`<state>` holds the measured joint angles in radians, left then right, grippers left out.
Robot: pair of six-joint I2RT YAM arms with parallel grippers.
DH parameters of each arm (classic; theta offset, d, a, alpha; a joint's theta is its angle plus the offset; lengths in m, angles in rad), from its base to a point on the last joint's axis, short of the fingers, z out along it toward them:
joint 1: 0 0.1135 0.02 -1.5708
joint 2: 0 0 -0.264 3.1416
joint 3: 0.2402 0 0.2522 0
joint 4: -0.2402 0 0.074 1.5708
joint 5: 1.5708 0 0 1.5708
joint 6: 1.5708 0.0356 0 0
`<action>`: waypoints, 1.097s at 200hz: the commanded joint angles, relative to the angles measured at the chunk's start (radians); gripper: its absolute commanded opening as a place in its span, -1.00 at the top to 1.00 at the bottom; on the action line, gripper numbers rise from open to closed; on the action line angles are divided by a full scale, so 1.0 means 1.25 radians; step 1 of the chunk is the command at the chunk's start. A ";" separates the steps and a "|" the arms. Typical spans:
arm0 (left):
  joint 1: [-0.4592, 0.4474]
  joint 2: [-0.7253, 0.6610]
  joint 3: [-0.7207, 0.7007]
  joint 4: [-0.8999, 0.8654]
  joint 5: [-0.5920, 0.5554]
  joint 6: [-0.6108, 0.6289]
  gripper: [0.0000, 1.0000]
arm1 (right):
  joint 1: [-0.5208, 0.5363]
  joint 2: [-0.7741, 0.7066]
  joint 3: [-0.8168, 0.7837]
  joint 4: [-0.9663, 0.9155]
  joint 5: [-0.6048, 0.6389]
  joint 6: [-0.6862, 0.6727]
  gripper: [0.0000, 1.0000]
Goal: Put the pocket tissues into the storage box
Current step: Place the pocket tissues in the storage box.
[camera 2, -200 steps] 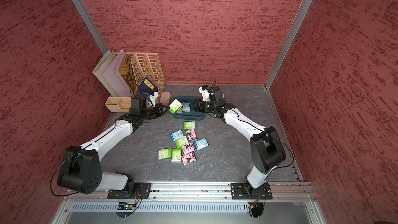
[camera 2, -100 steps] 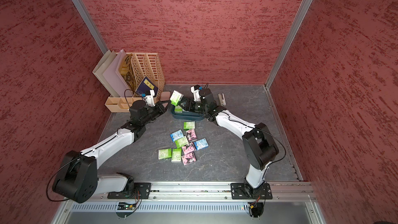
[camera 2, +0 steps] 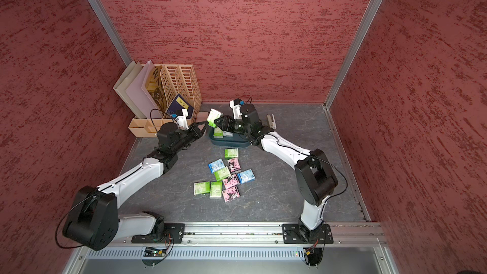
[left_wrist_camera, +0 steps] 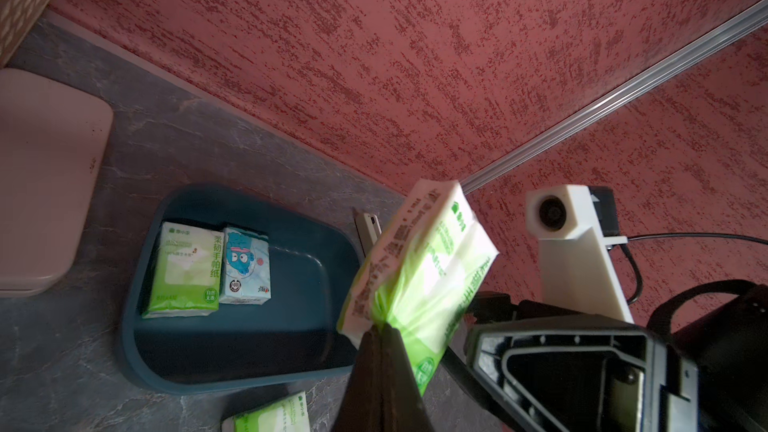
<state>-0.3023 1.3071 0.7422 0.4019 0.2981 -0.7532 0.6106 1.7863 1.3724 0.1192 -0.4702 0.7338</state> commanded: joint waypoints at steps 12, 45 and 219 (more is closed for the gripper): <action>-0.002 0.000 -0.003 0.004 0.022 0.012 1.00 | 0.008 0.025 0.035 0.035 -0.011 0.006 -0.06; -0.002 -0.001 0.001 0.004 0.027 0.014 1.00 | 0.010 0.040 0.048 0.021 0.003 0.005 0.09; 0.067 -0.031 0.116 -0.337 -0.061 0.263 -1.00 | -0.189 0.230 0.373 -0.714 -0.076 -0.334 1.00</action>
<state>-0.2253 1.2766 0.8513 0.0322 0.2371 -0.4862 0.3885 1.9900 1.7397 -0.5049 -0.5358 0.4427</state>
